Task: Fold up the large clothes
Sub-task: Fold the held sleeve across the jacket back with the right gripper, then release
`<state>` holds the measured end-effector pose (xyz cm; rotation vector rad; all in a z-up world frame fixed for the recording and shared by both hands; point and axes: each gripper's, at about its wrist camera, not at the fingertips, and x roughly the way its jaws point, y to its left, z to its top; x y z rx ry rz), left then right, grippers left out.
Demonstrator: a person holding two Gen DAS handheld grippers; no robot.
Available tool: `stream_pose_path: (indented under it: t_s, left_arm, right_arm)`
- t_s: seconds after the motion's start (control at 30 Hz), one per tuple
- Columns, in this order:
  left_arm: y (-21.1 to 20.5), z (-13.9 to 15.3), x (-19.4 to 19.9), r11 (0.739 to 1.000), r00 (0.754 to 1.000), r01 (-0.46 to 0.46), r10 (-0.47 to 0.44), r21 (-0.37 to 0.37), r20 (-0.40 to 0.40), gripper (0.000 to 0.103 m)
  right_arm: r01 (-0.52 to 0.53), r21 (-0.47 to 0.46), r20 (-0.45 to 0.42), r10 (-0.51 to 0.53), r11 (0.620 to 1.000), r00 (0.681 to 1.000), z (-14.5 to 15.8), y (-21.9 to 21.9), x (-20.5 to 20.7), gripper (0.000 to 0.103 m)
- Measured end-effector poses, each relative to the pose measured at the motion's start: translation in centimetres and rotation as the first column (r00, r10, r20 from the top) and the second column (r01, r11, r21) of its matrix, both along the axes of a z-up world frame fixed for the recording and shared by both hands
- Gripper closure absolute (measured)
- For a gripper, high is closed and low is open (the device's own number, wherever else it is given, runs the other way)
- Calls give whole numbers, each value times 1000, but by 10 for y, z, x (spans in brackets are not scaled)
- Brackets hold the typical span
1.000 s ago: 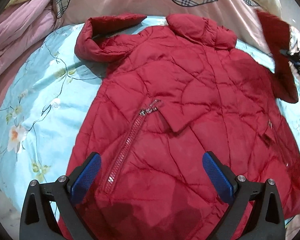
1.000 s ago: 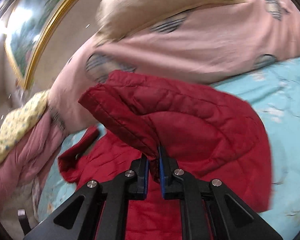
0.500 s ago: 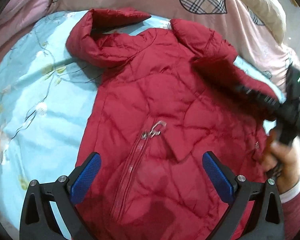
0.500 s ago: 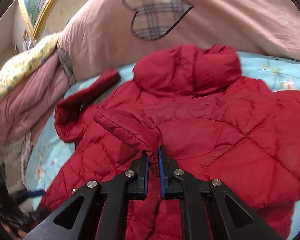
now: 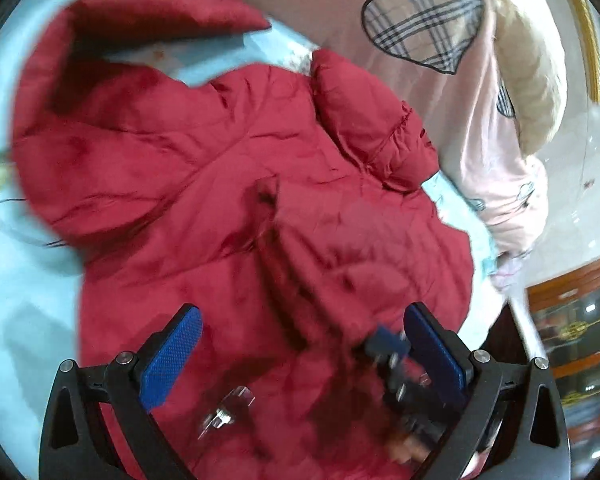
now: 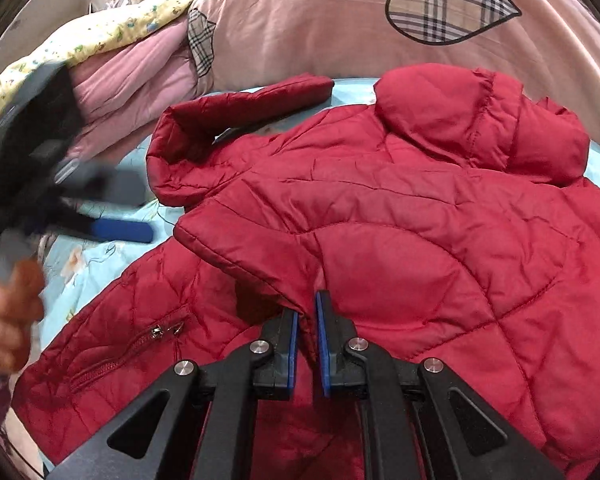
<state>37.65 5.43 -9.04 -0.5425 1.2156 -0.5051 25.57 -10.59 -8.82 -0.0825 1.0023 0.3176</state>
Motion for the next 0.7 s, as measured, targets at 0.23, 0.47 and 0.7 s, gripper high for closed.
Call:
stream_pose_path:
  t_s: [0.23, 0.47, 0.7]
  left_arm:
    - [-20, -34, 51, 1000, 999, 28, -28, 3, -43, 79]
    - [-17, -22, 51, 990, 995, 36, -48, 138, 84, 90]
    - [-19, -19, 54, 909, 970, 3, -105, 417, 220, 89]
  right_arm:
    - [8, 31, -8, -7, 999, 1000, 0, -4, -2, 90]
    - [53, 78, -25, -52, 996, 998, 11, -24, -18, 79]
    - [260, 63, 75, -264, 964, 962, 53, -85, -40, 76]
